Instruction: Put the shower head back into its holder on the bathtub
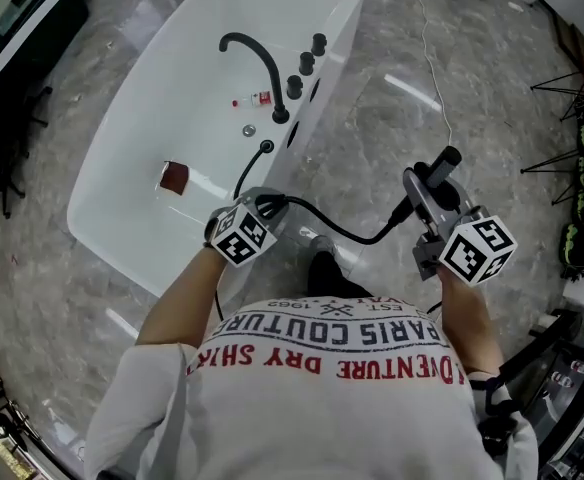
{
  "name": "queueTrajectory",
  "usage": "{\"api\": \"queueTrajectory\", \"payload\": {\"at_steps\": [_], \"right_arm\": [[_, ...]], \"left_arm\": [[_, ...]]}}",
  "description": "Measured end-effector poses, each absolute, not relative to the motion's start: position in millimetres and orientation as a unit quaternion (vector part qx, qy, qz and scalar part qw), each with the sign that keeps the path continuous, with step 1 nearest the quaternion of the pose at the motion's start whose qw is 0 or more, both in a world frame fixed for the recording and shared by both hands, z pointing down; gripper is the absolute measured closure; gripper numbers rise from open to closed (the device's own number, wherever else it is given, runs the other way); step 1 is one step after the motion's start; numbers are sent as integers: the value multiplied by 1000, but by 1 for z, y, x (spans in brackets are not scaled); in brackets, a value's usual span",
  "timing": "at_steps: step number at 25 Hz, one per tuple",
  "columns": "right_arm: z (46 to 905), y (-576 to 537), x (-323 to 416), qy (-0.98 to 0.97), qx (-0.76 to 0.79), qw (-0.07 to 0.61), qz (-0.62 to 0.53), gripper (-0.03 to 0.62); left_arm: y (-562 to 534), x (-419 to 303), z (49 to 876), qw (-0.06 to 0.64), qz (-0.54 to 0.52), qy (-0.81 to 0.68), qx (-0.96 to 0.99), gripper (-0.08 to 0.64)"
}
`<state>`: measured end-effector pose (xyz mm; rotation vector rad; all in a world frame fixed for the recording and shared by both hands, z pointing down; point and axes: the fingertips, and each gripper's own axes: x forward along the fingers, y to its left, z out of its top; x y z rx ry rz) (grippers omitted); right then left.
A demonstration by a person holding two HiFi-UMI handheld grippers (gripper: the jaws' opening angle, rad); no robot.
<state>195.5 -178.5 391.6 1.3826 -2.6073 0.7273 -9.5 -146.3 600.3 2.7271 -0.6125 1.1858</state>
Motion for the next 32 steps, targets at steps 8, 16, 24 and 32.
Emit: {"api": "queueTrajectory", "payload": {"at_steps": [8, 16, 24, 32], "right_arm": [[413, -164, 174, -859, 440, 64, 256, 480], [403, -173, 173, -860, 443, 43, 248, 482], [390, -194, 177, -866, 437, 32, 243, 482], [398, -230, 197, -867, 431, 32, 247, 482]], "left_arm": [[-186, -29, 530, -17, 367, -237, 899, 505], [-240, -51, 462, -63, 346, -295, 889, 505], [-291, -43, 414, -101, 331, -323, 881, 505], [-344, -18, 410, -109, 323, -340, 876, 505]]}}
